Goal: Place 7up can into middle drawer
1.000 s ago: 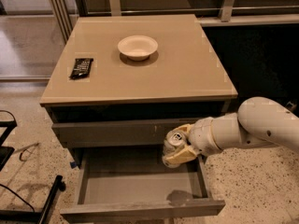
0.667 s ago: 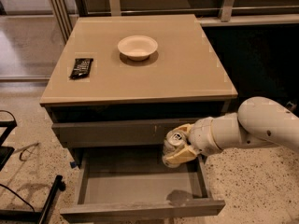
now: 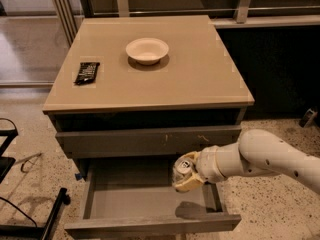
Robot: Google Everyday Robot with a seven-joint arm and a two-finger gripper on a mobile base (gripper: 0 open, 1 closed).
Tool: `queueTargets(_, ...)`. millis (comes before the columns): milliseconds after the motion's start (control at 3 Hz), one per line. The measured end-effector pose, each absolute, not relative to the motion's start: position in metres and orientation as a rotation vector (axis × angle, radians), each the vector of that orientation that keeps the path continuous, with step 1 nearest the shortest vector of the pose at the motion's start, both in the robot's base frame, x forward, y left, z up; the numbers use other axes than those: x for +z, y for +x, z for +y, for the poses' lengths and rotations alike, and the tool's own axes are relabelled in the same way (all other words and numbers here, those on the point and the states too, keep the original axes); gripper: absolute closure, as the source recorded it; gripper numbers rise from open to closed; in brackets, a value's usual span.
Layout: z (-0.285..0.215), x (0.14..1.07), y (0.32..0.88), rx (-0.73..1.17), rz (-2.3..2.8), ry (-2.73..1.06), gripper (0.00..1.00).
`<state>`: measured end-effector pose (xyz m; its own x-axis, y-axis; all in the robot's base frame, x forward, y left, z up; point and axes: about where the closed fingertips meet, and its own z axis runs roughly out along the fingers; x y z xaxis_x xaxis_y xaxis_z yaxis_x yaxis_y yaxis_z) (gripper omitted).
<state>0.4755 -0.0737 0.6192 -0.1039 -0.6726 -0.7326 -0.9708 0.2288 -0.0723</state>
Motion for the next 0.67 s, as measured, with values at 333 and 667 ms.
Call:
queueTargets(333,-0.066,0.573,0.478,0.594,1.834,-1.509,1.00)
queueTargets(667,-0.058,0.520,0.479,0.615,1.808,-1.491,1.00)
